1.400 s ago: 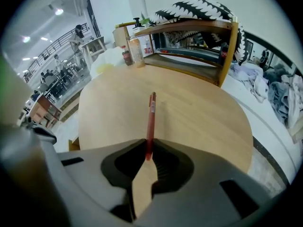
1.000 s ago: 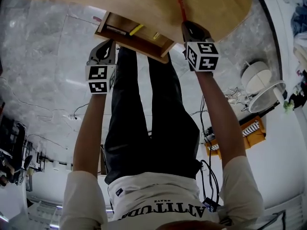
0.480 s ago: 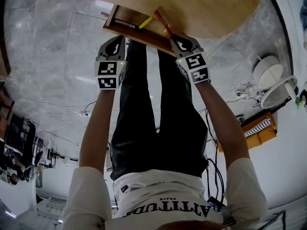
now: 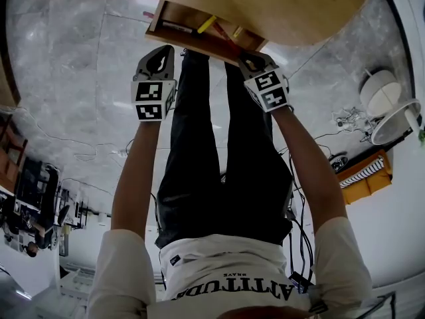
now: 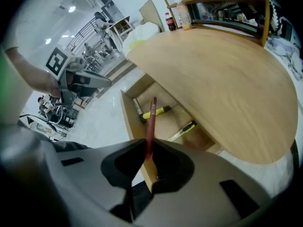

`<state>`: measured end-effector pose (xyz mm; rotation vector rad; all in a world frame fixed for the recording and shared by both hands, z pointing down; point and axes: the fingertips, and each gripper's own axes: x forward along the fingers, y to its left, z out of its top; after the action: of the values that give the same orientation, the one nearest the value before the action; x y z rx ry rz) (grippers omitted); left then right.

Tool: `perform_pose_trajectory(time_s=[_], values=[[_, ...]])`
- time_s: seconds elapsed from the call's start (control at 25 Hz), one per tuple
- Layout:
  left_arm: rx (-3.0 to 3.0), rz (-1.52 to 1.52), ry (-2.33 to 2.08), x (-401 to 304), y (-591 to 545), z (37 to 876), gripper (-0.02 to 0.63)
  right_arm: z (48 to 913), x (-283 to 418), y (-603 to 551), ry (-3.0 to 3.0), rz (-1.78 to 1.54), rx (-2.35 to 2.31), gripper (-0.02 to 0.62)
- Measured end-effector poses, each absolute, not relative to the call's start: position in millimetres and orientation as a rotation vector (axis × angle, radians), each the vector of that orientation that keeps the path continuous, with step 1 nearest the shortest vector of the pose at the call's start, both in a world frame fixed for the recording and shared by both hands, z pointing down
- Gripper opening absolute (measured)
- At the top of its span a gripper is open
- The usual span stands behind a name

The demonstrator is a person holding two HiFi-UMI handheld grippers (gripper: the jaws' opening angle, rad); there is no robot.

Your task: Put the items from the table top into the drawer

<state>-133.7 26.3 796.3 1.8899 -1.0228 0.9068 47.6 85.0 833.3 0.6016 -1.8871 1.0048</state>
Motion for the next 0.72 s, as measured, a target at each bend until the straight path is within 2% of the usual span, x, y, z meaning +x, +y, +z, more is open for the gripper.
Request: perform_pose_trajectory(time_s=[0.64,0.72], values=[[1.892,0.931,-0.987,-143,28,806,0.021,877,45,80,-1.723,1.041,0.702,0.061],[1.894,0.929,-0.991,-144,26,804,0.021,876,46,80,-1.721,1.038,0.707,0.08]])
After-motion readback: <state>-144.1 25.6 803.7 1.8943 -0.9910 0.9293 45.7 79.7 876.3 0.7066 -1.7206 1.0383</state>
